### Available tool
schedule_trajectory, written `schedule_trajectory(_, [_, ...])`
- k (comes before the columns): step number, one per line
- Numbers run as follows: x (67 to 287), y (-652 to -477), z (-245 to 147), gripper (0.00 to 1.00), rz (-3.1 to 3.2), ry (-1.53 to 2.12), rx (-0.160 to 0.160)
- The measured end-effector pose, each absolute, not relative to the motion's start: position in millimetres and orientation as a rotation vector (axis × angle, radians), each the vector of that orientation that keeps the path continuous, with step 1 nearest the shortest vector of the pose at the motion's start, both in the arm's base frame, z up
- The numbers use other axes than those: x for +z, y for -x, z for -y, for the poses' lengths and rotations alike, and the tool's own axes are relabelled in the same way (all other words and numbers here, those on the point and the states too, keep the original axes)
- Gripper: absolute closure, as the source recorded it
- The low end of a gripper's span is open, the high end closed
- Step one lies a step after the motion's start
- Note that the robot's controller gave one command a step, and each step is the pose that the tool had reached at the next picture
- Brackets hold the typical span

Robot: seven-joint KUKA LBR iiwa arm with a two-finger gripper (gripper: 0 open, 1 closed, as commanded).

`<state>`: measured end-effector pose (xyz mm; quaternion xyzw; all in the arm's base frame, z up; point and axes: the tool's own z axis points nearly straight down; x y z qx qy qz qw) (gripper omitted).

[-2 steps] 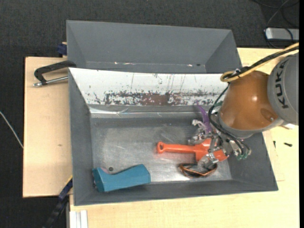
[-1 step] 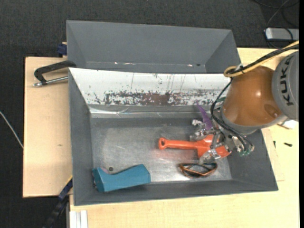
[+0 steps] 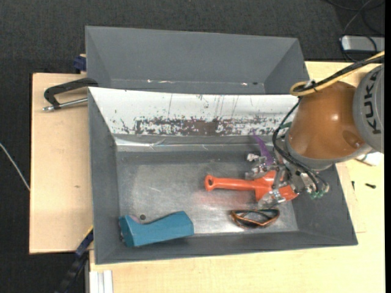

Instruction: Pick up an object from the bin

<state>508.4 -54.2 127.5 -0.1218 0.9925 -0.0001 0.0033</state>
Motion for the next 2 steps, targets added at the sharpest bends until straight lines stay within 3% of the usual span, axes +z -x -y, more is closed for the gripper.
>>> schedule_trajectory(2, [151, -508.7, 54, 1.0, -3.112, 0.383, -0.001])
